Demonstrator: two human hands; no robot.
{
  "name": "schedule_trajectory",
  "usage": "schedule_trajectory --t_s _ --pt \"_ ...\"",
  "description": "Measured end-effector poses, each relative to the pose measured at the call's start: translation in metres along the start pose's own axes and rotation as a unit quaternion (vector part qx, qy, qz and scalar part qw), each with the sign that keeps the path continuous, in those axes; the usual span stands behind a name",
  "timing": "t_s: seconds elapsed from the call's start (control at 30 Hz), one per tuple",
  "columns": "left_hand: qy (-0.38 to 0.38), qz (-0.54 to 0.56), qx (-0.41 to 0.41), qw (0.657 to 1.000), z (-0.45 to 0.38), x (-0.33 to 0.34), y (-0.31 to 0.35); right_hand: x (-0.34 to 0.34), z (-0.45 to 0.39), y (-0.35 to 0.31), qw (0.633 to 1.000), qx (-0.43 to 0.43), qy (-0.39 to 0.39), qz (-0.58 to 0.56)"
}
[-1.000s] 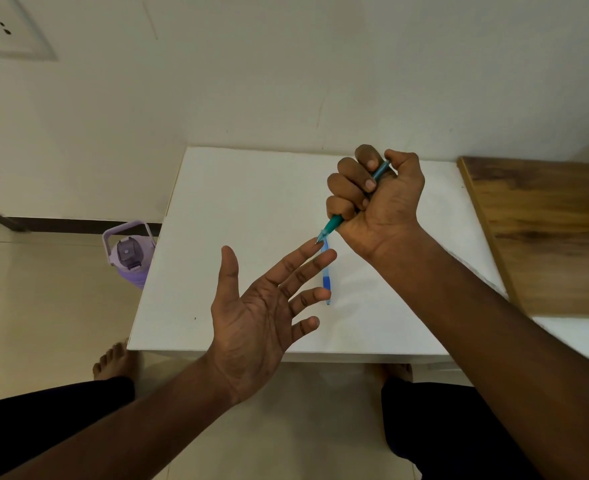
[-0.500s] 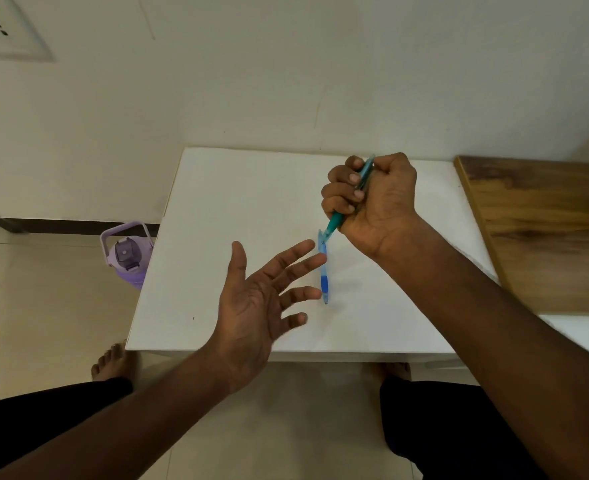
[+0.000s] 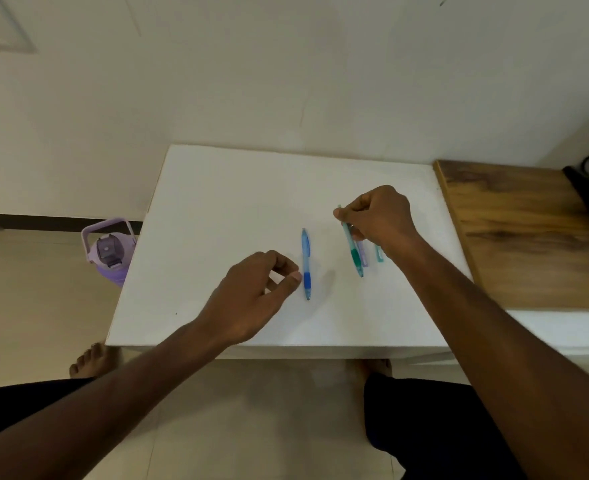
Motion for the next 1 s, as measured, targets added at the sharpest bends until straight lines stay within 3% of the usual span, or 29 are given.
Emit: schedule_trajectory --t_s 0.27,0.43,0.53,0.73,0.83,1.0 --pt "-0.001 -0.173 -0.008 0.985 -0.003 -0.005 -0.015 0.029 -0.011 0.011 0.998 -0.002 0.001 0.068" --pt "-0.013 -0.315 0.056 0.947 -0.003 -0.003 -0.018 0.037 -0.012 0.016 0.995 -0.031 0.02 0.087" --pt "-0.032 -0.372 0.027 0.927 -0.005 -0.002 -0.03 0.039 -0.012 0.018 0.993 -0.038 0.02 0.111" --pt "-0.09 -0.401 -0.001 0.912 -0.001 0.014 -0.048 0.034 0.002 -0.014 0.964 -0.147 0.078 0.205" --pt "-0.095 -0.408 -0.006 0.908 -0.001 0.016 -0.049 0.053 0.014 -0.024 0.956 -0.168 0.029 0.237" --pt "-0.097 -0.421 -0.015 0.902 -0.003 0.017 -0.051 0.079 0.018 -0.015 0.949 -0.124 -0.028 0.289"
Point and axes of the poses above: each hand's wrist, its own z-axis away from the middle knuckle, its own x-axis out of the palm, y = z × x, the point moved 4 cm from there along -z, towards the middle knuckle, and after that the axes turned 3 degrees about z, right-handed, at the moved point
